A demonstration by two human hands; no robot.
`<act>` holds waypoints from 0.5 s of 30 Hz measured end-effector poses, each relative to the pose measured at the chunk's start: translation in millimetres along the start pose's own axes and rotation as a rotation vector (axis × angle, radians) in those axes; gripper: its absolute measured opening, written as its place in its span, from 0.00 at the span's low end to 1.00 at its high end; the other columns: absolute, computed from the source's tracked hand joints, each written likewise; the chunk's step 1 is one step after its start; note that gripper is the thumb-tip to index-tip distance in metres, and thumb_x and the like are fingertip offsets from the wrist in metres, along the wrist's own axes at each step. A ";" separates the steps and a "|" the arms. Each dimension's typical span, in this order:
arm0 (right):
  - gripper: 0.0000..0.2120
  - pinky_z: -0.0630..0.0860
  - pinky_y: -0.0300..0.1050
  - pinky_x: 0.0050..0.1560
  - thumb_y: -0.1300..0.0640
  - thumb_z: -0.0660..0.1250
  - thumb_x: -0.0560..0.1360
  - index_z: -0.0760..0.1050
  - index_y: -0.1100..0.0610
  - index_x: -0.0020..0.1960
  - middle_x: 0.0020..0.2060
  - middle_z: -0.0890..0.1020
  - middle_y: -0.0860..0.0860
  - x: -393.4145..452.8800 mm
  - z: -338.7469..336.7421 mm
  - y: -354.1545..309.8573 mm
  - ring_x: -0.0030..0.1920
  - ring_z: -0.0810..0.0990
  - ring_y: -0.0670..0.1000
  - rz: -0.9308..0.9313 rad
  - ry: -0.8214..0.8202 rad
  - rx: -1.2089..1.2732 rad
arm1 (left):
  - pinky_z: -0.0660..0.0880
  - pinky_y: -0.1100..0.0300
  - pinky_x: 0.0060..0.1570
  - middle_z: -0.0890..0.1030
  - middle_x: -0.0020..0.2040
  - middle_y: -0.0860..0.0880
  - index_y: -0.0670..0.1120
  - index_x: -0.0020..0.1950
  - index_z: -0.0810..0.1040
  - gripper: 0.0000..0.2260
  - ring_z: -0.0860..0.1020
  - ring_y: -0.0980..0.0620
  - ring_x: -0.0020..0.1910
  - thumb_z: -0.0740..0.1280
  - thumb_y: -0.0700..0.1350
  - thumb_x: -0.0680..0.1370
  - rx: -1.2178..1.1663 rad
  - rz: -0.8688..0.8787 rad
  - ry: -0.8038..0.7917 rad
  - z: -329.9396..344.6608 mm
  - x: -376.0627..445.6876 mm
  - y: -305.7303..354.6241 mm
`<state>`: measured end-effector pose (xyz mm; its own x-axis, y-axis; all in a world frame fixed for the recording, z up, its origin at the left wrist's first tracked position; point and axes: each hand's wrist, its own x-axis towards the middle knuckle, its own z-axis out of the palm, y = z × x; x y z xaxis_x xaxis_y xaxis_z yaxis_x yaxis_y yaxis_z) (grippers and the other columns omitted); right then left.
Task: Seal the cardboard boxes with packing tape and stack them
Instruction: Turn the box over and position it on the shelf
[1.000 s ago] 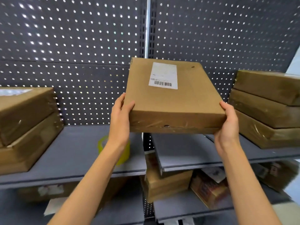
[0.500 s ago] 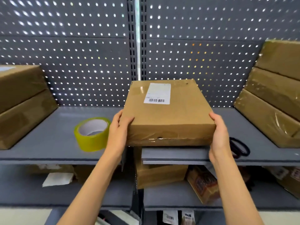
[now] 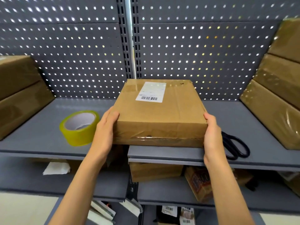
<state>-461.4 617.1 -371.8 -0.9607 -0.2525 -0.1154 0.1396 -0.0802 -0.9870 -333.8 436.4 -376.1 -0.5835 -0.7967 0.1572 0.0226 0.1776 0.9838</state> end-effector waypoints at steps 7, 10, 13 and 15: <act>0.18 0.71 0.42 0.60 0.47 0.50 0.82 0.73 0.48 0.65 0.60 0.77 0.45 -3.4 -5.1 -9.8 0.59 0.75 0.46 -0.021 -0.012 -0.158 | 0.66 0.59 0.59 0.74 0.65 0.51 0.46 0.71 0.69 0.18 0.71 0.52 0.63 0.60 0.46 0.82 0.438 0.179 0.029 -8.2 4.6 6.6; 0.19 0.70 0.39 0.44 0.46 0.51 0.82 0.78 0.53 0.46 0.43 0.81 0.48 -8.8 -7.8 -14.0 0.45 0.77 0.45 -0.015 0.029 -0.158 | 0.65 0.52 0.64 0.73 0.68 0.44 0.44 0.70 0.71 0.19 0.70 0.44 0.67 0.60 0.48 0.81 0.714 0.454 -0.006 -0.5 5.7 20.3; 0.22 0.72 0.47 0.50 0.47 0.54 0.81 0.76 0.64 0.56 0.43 0.74 0.43 -10.4 -13.5 -9.5 0.44 0.69 0.41 -0.147 0.065 -0.285 | 0.64 0.55 0.62 0.74 0.67 0.47 0.46 0.69 0.72 0.18 0.71 0.46 0.65 0.60 0.49 0.81 0.783 0.618 -0.235 25.0 8.1 43.1; 0.20 0.72 0.48 0.53 0.48 0.56 0.81 0.77 0.61 0.58 0.53 0.81 0.54 -11.5 -16.1 -6.4 0.53 0.77 0.50 -0.250 0.069 -0.399 | 0.66 0.52 0.64 0.75 0.66 0.48 0.47 0.69 0.72 0.16 0.71 0.47 0.65 0.59 0.49 0.82 0.810 0.699 -0.457 51.1 9.7 54.6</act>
<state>-455.2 636.1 -366.0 -0.9687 -0.2071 0.1369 -0.1876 0.2494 -0.9501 -379.7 467.9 -325.2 -0.8908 -0.1260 0.4366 0.0261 0.9450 0.3261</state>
